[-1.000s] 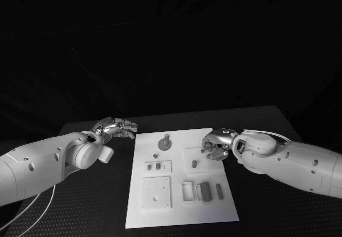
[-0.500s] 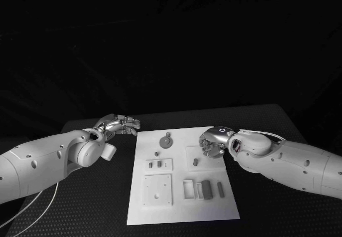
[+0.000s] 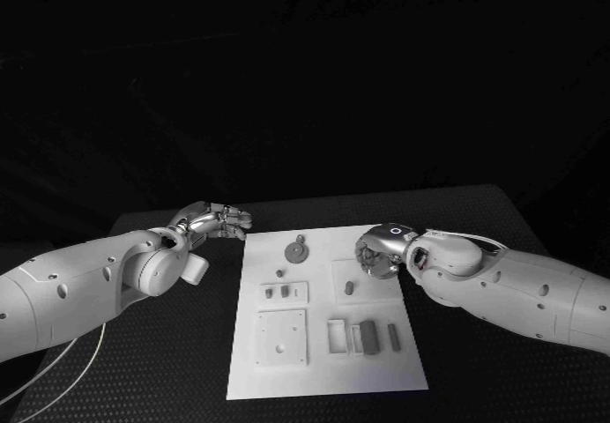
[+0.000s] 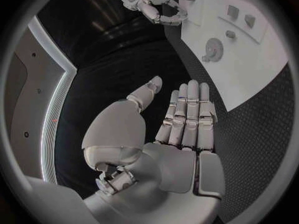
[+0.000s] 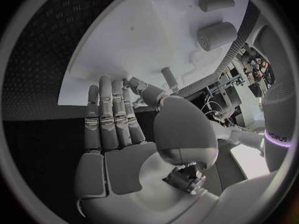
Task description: Assemble the parts on the task board
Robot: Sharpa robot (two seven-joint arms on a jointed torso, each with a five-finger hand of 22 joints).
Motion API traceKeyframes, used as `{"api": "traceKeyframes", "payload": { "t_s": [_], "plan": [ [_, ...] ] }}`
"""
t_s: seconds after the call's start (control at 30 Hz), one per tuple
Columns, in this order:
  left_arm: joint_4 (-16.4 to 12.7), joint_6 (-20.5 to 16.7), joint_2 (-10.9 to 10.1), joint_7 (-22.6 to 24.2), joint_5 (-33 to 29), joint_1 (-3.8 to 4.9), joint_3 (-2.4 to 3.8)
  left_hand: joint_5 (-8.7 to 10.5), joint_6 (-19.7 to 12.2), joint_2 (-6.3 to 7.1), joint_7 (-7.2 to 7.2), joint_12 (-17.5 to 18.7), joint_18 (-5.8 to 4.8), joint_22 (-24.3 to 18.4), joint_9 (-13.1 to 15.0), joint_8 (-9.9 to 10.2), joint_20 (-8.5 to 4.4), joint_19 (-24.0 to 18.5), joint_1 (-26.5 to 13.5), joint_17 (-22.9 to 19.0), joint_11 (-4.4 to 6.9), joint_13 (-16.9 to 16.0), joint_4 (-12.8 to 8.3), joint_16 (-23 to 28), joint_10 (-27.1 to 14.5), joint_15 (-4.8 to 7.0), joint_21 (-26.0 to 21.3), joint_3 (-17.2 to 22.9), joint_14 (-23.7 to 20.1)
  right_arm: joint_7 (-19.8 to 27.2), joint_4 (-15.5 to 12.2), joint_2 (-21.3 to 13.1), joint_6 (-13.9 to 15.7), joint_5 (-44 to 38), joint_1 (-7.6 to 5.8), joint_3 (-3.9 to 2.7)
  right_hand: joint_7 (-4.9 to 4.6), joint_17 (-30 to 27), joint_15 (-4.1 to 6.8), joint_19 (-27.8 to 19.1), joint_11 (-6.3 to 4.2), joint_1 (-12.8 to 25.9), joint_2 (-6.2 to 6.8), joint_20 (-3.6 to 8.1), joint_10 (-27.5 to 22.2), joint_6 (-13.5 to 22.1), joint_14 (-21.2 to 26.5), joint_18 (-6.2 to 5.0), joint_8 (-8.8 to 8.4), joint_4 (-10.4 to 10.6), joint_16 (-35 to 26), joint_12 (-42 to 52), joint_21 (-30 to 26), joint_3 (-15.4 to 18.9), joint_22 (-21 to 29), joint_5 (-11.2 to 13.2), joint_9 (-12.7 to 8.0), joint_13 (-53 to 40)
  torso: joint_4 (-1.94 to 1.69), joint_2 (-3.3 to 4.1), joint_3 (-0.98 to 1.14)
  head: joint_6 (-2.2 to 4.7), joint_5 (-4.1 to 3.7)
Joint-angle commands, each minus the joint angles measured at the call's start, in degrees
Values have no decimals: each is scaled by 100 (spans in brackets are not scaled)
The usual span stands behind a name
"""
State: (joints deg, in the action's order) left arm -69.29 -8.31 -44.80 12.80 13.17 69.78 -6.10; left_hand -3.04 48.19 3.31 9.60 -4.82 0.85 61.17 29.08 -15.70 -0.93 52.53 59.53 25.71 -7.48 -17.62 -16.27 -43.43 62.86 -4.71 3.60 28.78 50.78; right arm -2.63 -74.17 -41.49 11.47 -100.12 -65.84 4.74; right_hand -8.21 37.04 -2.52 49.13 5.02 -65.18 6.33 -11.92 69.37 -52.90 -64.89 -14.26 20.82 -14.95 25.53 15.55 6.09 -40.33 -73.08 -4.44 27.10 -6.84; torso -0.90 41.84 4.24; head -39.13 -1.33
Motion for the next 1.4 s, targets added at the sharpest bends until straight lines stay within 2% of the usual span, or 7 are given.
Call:
{"api": "traceKeyframes", "payload": {
  "t_s": [0.03, 0.2, 0.4, 0.7, 0.97, 1.17, 1.4],
  "plan": [
    [-12, 88, 0, 54, -39, 8, 5, 5, -1, 6, 54, -21, 13, -8, 1, -19, 3, 48, -48, 11, -56, 8, -7, 33, -2, -1, 18, -46, 36, -16, 31, 8, -284, -226, 68, 41, 38, 81, 44, 122, -29, 6, -102, 21, 102, -136, -92, -74, 61, -72, 52, -4, 22, -3, -22, -13, 33, -15, 4, -1, 6, -17, 2],
    [-13, 68, -3, 40, -28, 8, 5, 5, 1, 5, 63, -24, 13, -15, 1, -21, 2, 49, -47, 15, -59, 9, -7, 38, 0, 0, 19, -51, 38, -58, 56, 51, -270, -424, 106, 50, 105, 221, 110, 288, -103, -84, -237, 78, 263, -311, -211, -74, 124, -159, 108, 16, 34, -43, -55, -14, 81, -110, 4, 1, 8, -39, 1],
    [-16, 52, -10, 19, -4, 8, 5, 5, -1, 10, 79, -26, 13, -27, 0, -22, 2, 50, -42, 22, -65, 13, -9, 45, -2, 0, 18, -60, 39, -111, 97, 132, -144, -533, 175, 89, 128, 304, 136, 356, -127, -127, -229, 104, 313, -366, -247, -74, 131, -168, 126, 5, 32, -41, -78, -14, 96, -155, 8, -2, 10, -55, 1],
    [-22, 56, -21, -15, 43, 8, 4, 5, -24, 21, 107, -20, 9, -51, -8, -13, 6, 43, -40, 34, -76, 24, -8, 67, -25, -5, 15, -79, 33, -276, 86, 143, -136, -783, 202, 158, 92, 420, 45, 213, 24, -190, -113, 71, 42, -307, -59, -50, 19, -167, -31, -282, -107, -28, -152, -14, 66, -149, 9, -2, 7, -66, -6],
    [-30, 64, -29, -56, 108, 8, 4, 5, -39, 29, 123, -17, 6, -68, -13, -8, 9, 36, -39, 42, -83, 31, -7, 83, -41, -9, 14, -91, 27, -350, 100, 135, -108, -828, 203, 173, 87, 463, 23, 172, 53, -196, -116, 60, 2, -306, -19, -42, -10, -167, -82, -359, -148, -24, -192, -14, 59, -153, 9, -3, 8, -68, -13],
    [-35, 84, -33, -80, 139, 8, 4, 5, -45, 35, 129, -15, 5, -76, -16, -6, 11, 31, -41, 46, -87, 35, -5, 91, -49, -11, 14, -98, 23, -311, 95, 130, -40, -695, 203, 177, -22, 479, -104, -91, 209, -210, 32, 20, -289, -60, 232, 25, -197, -163, -284, -621, -246, -12, -240, -16, -22, -73, 6, -3, 9, -68, -18],
    [-34, 89, -44, -102, 142, 8, 4, 5, -55, 42, 135, -13, 4, -86, -19, -2, 12, 30, -49, 53, -91, 39, -1, 98, -59, -13, 15, -109, 24, -283, 84, 121, 69, -645, 203, 181, -100, 509, -157, -233, 301, -253, 223, 5, -457, 101, 320, 56, -308, -162, -379, -775, -231, 2, -282, -14, -85, -6, 9, -1, 7, -71, -20]
  ]
}}
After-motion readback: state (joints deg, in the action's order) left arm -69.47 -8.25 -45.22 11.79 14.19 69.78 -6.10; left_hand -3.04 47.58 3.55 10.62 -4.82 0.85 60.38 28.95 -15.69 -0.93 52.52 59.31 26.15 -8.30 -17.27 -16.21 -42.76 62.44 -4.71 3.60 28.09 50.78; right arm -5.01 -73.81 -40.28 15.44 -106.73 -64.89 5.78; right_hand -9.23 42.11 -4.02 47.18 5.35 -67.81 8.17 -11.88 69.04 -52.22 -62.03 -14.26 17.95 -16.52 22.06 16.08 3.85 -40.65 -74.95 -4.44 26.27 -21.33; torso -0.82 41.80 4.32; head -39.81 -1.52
